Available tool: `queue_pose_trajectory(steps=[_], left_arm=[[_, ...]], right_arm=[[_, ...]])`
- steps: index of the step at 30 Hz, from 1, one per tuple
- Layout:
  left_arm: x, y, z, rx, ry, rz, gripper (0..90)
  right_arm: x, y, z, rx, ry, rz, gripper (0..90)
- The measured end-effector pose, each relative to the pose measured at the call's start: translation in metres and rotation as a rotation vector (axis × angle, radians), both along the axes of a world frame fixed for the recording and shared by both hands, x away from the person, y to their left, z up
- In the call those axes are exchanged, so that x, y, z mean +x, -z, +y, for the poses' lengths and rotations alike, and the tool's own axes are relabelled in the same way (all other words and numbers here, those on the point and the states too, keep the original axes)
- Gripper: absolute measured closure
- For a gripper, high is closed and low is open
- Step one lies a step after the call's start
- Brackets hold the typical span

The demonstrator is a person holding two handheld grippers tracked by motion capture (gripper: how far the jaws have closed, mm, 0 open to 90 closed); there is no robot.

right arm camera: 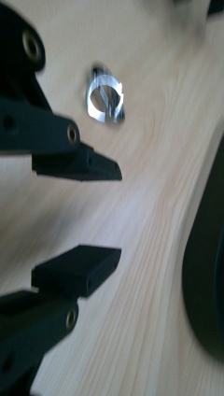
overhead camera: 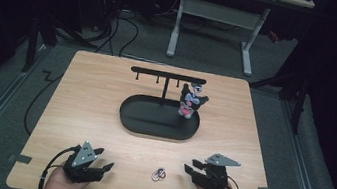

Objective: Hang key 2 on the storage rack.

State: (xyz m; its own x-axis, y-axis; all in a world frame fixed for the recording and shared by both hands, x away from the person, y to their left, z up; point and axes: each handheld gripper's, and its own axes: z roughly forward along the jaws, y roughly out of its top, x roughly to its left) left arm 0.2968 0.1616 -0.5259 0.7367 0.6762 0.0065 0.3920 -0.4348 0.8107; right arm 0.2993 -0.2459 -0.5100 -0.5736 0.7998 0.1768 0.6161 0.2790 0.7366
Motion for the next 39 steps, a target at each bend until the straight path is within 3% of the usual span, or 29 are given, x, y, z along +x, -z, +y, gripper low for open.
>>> queue_pose_trajectory(steps=[2,3,6,7,9,11,12,13,16,21,22,26,27,28,29,30,31,32,34,37,39], left_arm=[[0.000,0.001,0.000,0.003,0.003,0.002,37.7],[0.000,0.001,0.000,0.006,0.005,0.003,37.7],[0.000,0.001,0.000,0.008,0.004,0.002,37.7],[0.001,0.001,0.001,0.009,0.003,0.001,37.7],[0.001,0.001,0.001,0.009,0.001,0.002,37.7],[0.002,0.002,0.002,0.008,-0.002,0.000,37.7],[0.002,0.001,0.003,0.008,-0.003,0.002,37.7],[0.002,0.001,0.004,0.004,-0.007,-0.001,37.7],[0.001,0.001,0.005,0.001,-0.009,-0.001,37.7],[0.001,0.000,0.007,-0.001,-0.013,-0.003,37.8],[0.001,0.000,0.007,-0.001,-0.013,-0.004,37.7],[0.001,-0.001,0.007,-0.003,-0.013,-0.003,37.7],[0.001,-0.001,0.008,-0.005,-0.016,-0.003,37.8],[0.001,-0.001,0.008,-0.005,-0.016,-0.003,37.7],[0.001,0.000,0.008,-0.008,-0.019,-0.002,37.8],[0.001,0.000,0.008,-0.008,-0.019,-0.002,37.7],[0.001,0.000,0.009,-0.008,-0.020,0.000,37.8],[0.001,0.000,0.009,-0.008,-0.020,0.000,37.8],[0.001,0.001,0.008,-0.005,-0.016,0.003,37.8],[0.002,0.001,0.007,-0.005,-0.020,0.003,37.8],[0.002,0.001,0.006,0.001,-0.017,0.002,37.8]], right_arm=[[-0.003,-0.002,0.018,0.000,-0.078,-0.007,87.2],[-0.005,-0.003,0.028,-0.018,-0.104,-0.017,90.0],[-0.008,-0.004,0.044,-0.044,-0.142,-0.028,90.0],[-0.012,-0.006,0.062,-0.021,-0.190,-0.047,90.0],[-0.014,-0.006,0.070,-0.021,-0.214,-0.055,90.0],[-0.016,0.001,0.088,-0.060,-0.261,-0.032,90.0],[-0.016,0.001,0.088,-0.060,-0.261,-0.032,90.0],[-0.016,0.006,0.094,-0.116,-0.258,-0.026,89.8],[-0.015,0.008,0.094,-0.157,-0.235,-0.027,88.8],[-0.010,0.009,0.075,-0.190,-0.180,-0.034,87.6],[-0.008,0.009,0.062,-0.181,-0.150,-0.019,87.2],[-0.004,0.009,0.039,-0.180,-0.106,-0.014,86.9],[-0.002,0.008,0.022,-0.187,-0.077,-0.013,85.8],[-0.002,0.008,0.022,-0.187,-0.077,-0.013,85.8],[0.000,0.007,0.004,-0.188,-0.042,-0.015,85.5],[0.000,0.007,0.004,-0.188,-0.042,-0.015,85.5],[0.000,0.007,-0.014,-0.193,-0.005,-0.007,85.6],[0.000,0.007,-0.014,-0.193,-0.005,-0.007,85.6],[-0.001,0.007,-0.035,-0.165,0.039,0.000,83.6],[-0.004,0.004,-0.044,-0.145,0.078,-0.002,82.4],[-0.008,-0.001,-0.053,-0.093,0.117,-0.011,76.7]])
